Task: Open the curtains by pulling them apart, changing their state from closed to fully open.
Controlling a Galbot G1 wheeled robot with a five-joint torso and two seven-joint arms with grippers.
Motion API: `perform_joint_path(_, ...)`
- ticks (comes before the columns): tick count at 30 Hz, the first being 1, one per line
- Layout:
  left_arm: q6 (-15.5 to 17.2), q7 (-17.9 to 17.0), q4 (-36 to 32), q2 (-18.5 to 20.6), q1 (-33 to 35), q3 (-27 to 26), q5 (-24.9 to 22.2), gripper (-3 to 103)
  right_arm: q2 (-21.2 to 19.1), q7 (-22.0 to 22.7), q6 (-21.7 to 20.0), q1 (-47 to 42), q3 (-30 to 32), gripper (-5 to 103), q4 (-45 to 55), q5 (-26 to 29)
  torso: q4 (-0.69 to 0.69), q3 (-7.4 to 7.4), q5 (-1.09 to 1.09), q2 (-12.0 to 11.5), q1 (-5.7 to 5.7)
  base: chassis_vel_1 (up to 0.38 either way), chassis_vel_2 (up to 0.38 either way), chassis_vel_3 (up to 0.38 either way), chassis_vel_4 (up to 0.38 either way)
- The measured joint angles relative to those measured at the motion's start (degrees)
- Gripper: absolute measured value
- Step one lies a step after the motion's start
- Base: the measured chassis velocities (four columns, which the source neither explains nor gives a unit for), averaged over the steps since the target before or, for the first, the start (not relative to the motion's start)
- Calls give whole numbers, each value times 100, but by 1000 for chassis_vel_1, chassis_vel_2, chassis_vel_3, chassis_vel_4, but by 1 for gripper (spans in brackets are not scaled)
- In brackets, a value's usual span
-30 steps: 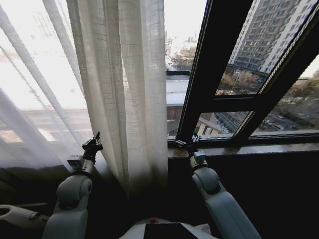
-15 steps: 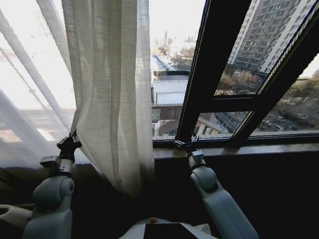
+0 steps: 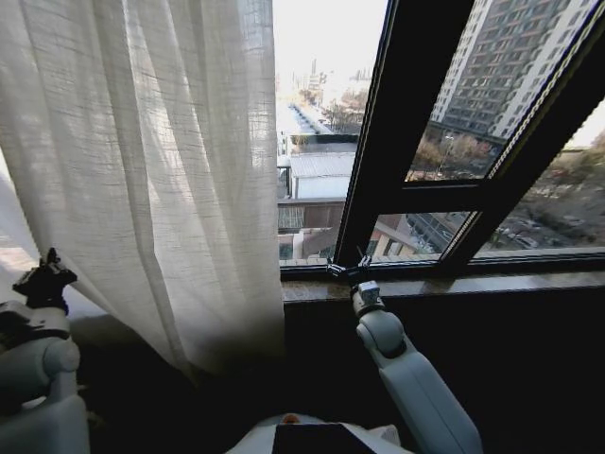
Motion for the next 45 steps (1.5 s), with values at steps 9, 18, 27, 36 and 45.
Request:
perform_joint_path(9, 30, -116, 190, 133, 283, -461, -104, 0, 1, 0, 1, 67, -89, 100, -55, 16, 2, 0, -1, 0, 0, 0, 0, 0, 0)
perform_joint_path(18, -195, 1728, -1021, -327, 776, 713, -171, 19, 29, 1, 10, -20, -84, 100, -14, 12, -2, 0, 2, 0, 0, 0, 0, 0, 0)
perform_joint_path(27, 52, 1742, -834, -144, 485, 1712, 153, 52, -10, 1, 108, -106, -14, 100, 30, 15, -1, 0, 1, 0, 0, 0, 0, 0, 0)
perform_joint_path(36, 159, 1716, -133, 170, -48, 2405, 233, 85, -22, 4, 126, -206, 32, 100, 113, 16, 0, 1, 1, 0, 0, 0, 0, 0, 0)
perform_joint_path(45, 172, 1759, 238, 234, -488, 2927, 254, 100, -17, 6, 133, -313, 111, 100, 202, 12, 0, 0, 1, 0, 0, 0, 0, 0, 0)
